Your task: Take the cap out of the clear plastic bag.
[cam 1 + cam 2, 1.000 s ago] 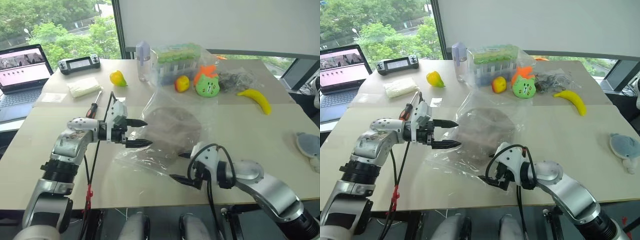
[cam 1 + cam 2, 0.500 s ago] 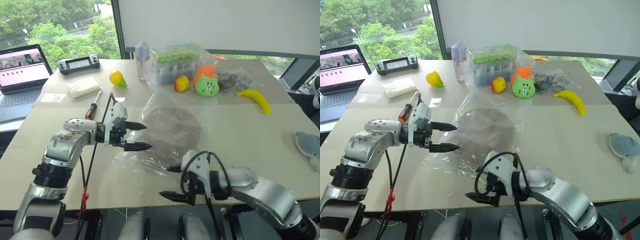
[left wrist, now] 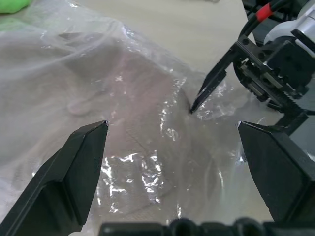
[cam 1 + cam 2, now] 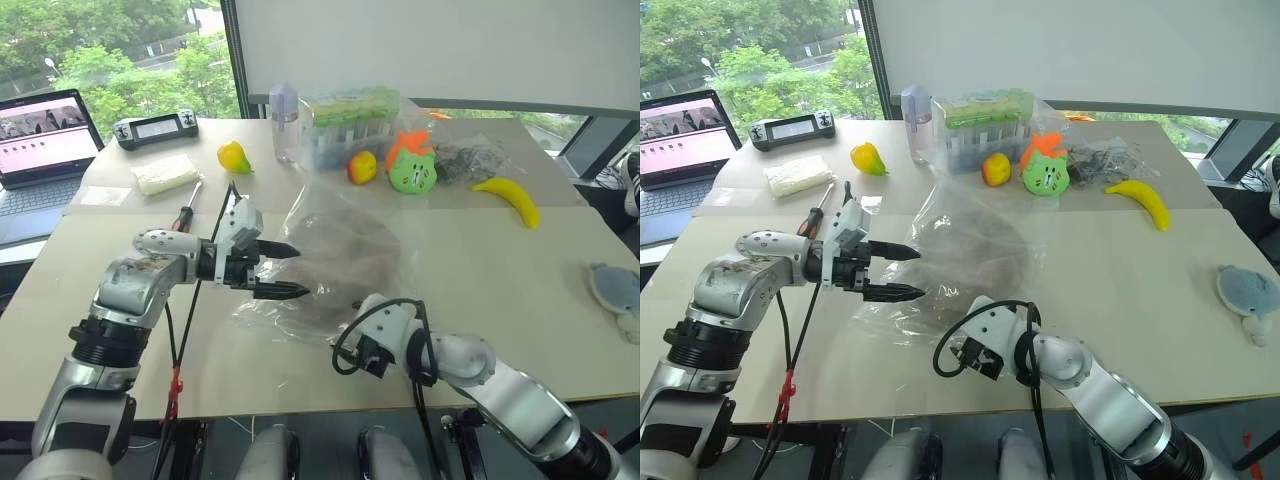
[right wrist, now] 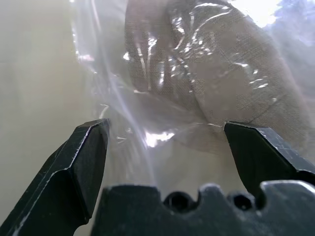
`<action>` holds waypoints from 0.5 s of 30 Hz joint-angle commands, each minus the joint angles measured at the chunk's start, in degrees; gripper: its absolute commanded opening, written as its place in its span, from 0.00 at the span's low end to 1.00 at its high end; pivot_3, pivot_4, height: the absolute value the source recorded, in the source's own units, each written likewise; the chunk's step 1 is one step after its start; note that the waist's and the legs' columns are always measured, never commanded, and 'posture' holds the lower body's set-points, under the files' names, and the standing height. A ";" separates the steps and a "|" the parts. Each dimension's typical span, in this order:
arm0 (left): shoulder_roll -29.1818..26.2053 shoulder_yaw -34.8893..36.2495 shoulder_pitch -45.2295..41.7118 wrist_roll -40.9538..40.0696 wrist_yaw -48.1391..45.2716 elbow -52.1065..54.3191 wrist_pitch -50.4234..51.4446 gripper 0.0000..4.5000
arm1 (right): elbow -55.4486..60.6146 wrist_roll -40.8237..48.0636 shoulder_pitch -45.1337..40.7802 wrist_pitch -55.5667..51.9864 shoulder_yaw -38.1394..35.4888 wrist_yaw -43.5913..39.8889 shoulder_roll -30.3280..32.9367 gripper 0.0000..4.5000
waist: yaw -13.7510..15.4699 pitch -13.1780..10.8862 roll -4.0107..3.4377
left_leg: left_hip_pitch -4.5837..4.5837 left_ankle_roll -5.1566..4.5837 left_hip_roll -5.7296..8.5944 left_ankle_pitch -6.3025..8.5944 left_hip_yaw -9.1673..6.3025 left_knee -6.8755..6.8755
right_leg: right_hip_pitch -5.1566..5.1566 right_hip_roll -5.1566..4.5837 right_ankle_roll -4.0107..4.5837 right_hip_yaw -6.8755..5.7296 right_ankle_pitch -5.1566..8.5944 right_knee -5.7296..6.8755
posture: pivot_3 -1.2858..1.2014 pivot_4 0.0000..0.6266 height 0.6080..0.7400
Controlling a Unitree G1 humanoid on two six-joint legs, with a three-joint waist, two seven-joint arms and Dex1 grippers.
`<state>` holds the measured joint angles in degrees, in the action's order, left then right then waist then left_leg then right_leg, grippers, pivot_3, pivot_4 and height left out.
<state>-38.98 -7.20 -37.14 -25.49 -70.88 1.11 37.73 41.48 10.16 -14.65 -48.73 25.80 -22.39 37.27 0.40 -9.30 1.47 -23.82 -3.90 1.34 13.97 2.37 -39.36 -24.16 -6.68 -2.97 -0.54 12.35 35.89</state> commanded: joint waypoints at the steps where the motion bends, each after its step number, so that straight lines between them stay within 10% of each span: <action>1: -0.12 1.34 -0.57 -1.14 -0.22 0.39 -0.25 1.00 | 0.13 -1.10 0.08 2.16 -3.69 0.53 -1.39 0.98 | -0.01 0.00 0.00 | 0.00 0.00 0.00 0.00 0.00 0.00 | 0.00 0.00 0.00 0.01 0.00 0.00 | 0.52 0.24 0.99; 6: -0.33 1.54 0.38 -1.07 -0.58 -0.66 -1.71 1.00 | -1.95 -3.46 -0.10 5.08 -4.06 0.79 -2.84 0.77 | -0.01 0.00 0.00 | 0.00 0.00 0.01 0.00 0.00 0.00 | -0.01 0.00 0.00 0.01 0.00 0.00 | 0.52 0.24 0.99; 15: -0.13 2.06 0.77 -0.60 -1.22 -4.19 -5.33 1.00 | -7.40 -10.50 -5.28 12.74 -1.94 1.21 -6.85 0.08 | -0.49 0.00 0.00 | 0.01 0.00 0.00 0.00 0.00 0.00 | -0.02 0.03 0.00 0.02 0.00 0.00 | 0.52 0.24 0.99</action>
<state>-38.99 -6.69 -36.07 -25.93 -71.84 -3.42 33.85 33.72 1.41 -18.67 -38.68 24.21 -21.92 31.07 -0.09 -9.30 1.46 -23.82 -3.90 1.34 13.97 2.37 -39.36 -24.18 -6.65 -2.97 -0.52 12.35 35.90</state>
